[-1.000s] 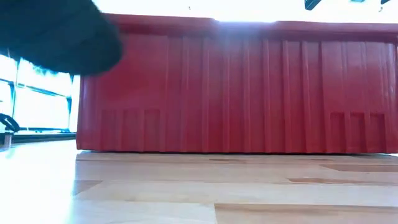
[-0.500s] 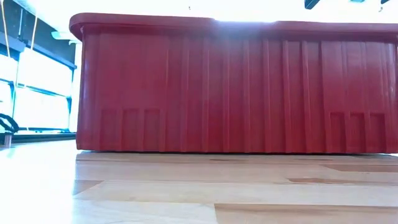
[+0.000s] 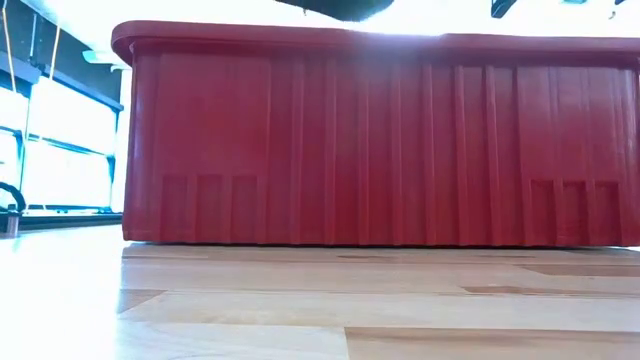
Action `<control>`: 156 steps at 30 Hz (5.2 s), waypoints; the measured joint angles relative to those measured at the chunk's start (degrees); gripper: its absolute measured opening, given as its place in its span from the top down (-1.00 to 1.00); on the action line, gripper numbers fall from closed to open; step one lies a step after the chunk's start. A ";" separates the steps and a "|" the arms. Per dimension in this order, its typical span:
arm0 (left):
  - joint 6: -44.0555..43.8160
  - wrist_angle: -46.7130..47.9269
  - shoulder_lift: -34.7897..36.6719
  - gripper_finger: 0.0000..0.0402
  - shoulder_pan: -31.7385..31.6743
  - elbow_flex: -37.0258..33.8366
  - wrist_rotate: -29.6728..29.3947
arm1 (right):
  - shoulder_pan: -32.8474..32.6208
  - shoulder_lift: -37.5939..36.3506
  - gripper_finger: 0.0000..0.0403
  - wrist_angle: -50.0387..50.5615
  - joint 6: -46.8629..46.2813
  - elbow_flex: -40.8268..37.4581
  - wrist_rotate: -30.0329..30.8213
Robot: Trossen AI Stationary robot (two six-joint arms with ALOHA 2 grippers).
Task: Pick and place slides into bin
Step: Put the black slide into the red container, then return to Home Position
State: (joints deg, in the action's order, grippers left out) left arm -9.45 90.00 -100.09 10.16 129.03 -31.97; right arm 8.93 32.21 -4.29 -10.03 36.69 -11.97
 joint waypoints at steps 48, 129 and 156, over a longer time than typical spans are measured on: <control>36.00 -15.05 0.23 0.13 -13.24 -38.61 23.57 | -0.02 -0.92 0.40 -3.68 -5.32 0.00 -1.29; 27.05 -81.12 93.11 -0.13 -13.15 -100.24 22.95 | -0.02 -31.93 0.40 -35.42 -10.44 -34.88 8.42; 22.65 -110.87 98.51 -0.13 -13.17 -125.13 27.00 | -0.02 -31.91 0.40 -27.56 -13.50 -34.86 13.38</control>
State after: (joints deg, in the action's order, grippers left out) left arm 13.21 -20.87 -1.58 -3.01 3.91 -4.97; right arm 8.91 0.30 -31.85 -23.53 1.83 1.41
